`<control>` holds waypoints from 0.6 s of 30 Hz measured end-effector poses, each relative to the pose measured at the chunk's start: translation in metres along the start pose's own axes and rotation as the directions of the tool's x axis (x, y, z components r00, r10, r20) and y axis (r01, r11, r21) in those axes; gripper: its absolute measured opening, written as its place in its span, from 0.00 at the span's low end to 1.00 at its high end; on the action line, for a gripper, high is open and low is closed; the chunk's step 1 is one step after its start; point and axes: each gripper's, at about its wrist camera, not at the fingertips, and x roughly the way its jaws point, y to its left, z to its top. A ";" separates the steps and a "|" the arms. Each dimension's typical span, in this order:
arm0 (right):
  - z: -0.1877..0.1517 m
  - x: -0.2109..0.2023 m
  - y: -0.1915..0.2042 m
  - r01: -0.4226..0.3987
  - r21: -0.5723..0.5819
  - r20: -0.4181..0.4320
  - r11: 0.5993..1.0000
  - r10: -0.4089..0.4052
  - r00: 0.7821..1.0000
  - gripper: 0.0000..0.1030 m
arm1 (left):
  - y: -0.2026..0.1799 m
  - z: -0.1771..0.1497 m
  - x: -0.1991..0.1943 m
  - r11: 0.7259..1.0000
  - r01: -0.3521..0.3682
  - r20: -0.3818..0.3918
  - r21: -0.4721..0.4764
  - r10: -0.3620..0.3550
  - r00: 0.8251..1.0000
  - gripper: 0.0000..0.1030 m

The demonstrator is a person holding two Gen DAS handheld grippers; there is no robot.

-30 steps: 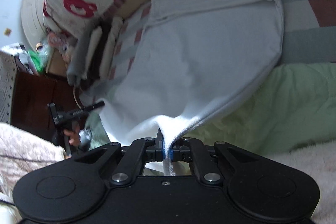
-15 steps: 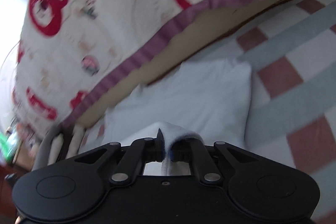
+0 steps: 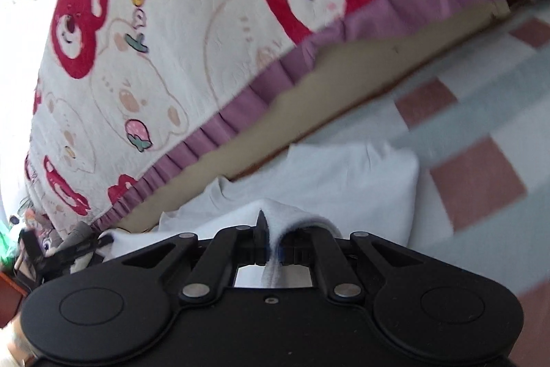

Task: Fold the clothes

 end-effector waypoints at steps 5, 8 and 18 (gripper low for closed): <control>0.026 0.017 -0.018 -0.030 0.024 0.031 0.999 0.030 0.999 0.07 | -0.020 0.019 0.043 0.998 -0.010 -0.029 0.060 0.011 1.000 0.05; 0.027 0.040 -0.037 0.016 0.092 -0.039 0.996 -0.012 0.999 0.07 | -0.026 0.013 0.078 0.998 -0.018 -0.112 0.057 0.025 0.993 0.05; 0.029 0.063 -0.060 0.100 0.144 -0.122 0.984 -0.083 0.989 0.07 | -0.024 -0.004 0.121 0.995 0.026 -0.196 0.098 -0.006 0.981 0.10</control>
